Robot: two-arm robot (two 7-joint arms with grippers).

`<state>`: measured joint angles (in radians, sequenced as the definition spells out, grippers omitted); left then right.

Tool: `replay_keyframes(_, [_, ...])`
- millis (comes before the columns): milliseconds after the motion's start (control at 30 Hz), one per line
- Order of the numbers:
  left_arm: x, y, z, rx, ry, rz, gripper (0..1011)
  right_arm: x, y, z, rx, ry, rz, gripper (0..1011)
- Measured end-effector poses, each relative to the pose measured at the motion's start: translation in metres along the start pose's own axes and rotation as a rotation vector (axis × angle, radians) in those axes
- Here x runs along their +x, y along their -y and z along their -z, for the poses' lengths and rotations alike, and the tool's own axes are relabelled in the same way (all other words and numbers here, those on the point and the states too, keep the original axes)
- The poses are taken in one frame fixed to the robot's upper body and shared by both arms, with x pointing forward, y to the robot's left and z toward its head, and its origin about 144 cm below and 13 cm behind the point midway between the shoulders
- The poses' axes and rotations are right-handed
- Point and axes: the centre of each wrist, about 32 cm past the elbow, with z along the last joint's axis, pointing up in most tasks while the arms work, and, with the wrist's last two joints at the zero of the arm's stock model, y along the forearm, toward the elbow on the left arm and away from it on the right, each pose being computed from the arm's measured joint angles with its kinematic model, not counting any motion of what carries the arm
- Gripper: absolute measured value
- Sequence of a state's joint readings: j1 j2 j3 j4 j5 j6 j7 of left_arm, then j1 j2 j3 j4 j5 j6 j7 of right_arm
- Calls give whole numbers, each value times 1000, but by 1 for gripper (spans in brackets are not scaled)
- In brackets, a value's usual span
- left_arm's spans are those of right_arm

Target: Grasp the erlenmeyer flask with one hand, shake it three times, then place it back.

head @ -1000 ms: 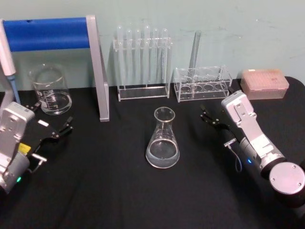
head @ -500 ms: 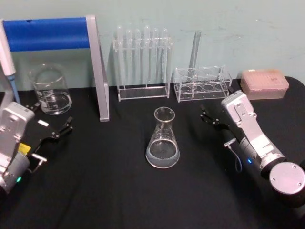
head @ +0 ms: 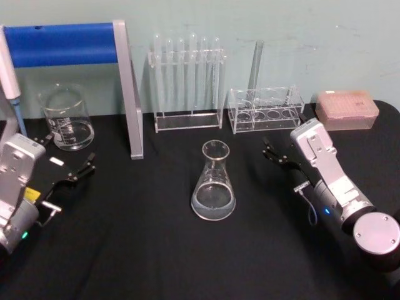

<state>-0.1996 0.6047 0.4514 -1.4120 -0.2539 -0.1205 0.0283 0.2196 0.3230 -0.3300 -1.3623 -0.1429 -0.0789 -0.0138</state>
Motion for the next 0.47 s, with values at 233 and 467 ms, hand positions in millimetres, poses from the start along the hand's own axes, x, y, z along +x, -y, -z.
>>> replay_keyframes(233, [0, 0, 0, 0, 0, 0, 1001, 0, 0, 0, 0, 0, 0, 1000])
replay_keyframes(467, [0, 0, 0, 0, 0, 0, 1001, 0, 0, 0, 0, 0, 0, 1000])
